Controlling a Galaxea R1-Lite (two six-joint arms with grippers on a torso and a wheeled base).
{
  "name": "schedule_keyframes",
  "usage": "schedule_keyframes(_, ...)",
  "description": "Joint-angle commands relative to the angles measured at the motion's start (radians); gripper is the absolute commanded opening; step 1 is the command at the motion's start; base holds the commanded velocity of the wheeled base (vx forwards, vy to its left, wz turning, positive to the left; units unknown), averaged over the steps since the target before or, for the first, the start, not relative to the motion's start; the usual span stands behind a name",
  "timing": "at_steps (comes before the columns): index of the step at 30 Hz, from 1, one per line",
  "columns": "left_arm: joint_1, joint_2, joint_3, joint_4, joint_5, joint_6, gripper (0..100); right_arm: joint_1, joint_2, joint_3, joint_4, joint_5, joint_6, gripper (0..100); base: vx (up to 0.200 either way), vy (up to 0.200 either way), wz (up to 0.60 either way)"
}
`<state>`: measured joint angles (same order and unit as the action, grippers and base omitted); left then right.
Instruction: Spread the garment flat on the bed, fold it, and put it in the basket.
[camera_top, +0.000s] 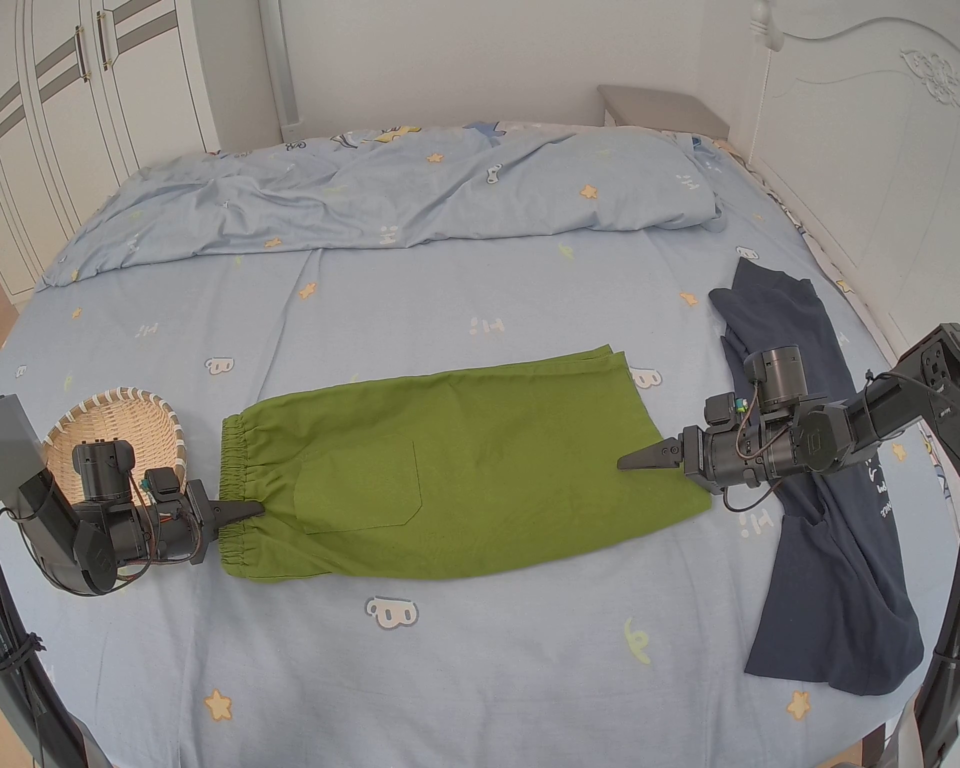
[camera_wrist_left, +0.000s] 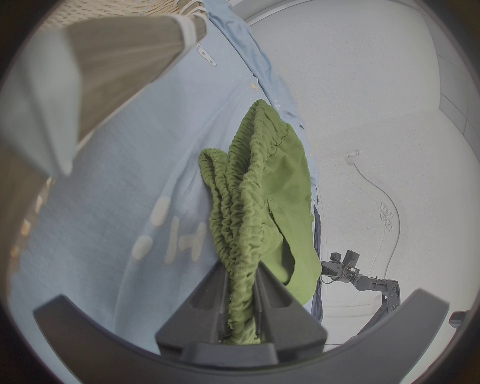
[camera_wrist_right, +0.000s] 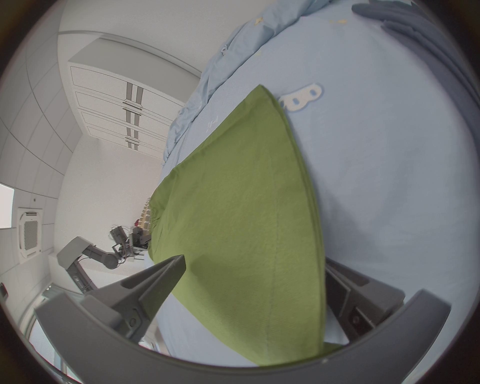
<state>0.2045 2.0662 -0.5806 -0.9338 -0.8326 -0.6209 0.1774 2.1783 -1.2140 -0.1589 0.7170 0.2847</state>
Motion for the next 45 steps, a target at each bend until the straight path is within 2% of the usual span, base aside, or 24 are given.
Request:
schedule_keyframes(1, 0.004, -0.003, -0.001, 0.0, 0.0, 0.0, 0, -0.004, 0.008, -0.001, 0.004, 0.021, 0.007, 0, 0.0, 0.0, 0.0)
schedule_keyframes(15, 0.009, -0.005, -0.002, 0.001, 0.0, -0.003, 0, -0.029, 0.0, -0.005, -0.002, 0.024, 0.005, 0, 0.0, 0.0, 0.0)
schedule_keyframes(29, 0.01, -0.051, -0.008, 0.024, -0.003, -0.03, 0, -0.039, -0.109, 0.027, 0.002, 0.024, 0.008, 0, 0.0, 0.0, 0.0)
schedule_keyframes(33, 0.006, -0.123, -0.019, 0.125, -0.033, -0.045, 0, -0.03, -0.207, 0.119, 0.004, 0.022, 0.01, 0, 0.0, 0.0, 0.0)
schedule_keyframes(35, 0.015, -0.202, -0.044, 0.27, -0.069, -0.037, 0, -0.027, -0.27, 0.176, 0.01, 0.018, 0.01, 0, 0.0, 0.0, 0.0)
schedule_keyframes(37, 0.018, -0.221, -0.045, 0.306, -0.077, -0.033, 0, -0.029, -0.284, 0.191, 0.019, 0.016, 0.01, 0, 0.0, 0.0, 0.0)
schedule_keyframes(40, 0.03, -0.25, -0.031, 0.383, -0.08, 0.021, 0, -0.038, -0.354, 0.271, 0.081, 0.013, -0.002, 0, 0.0, 0.0, 0.0)
schedule_keyframes(45, 0.055, -0.293, 0.045, 0.446, -0.08, 0.115, 0, -0.039, -0.431, 0.447, 0.076, 0.012, -0.042, 0, 0.0, 0.0, 0.0)
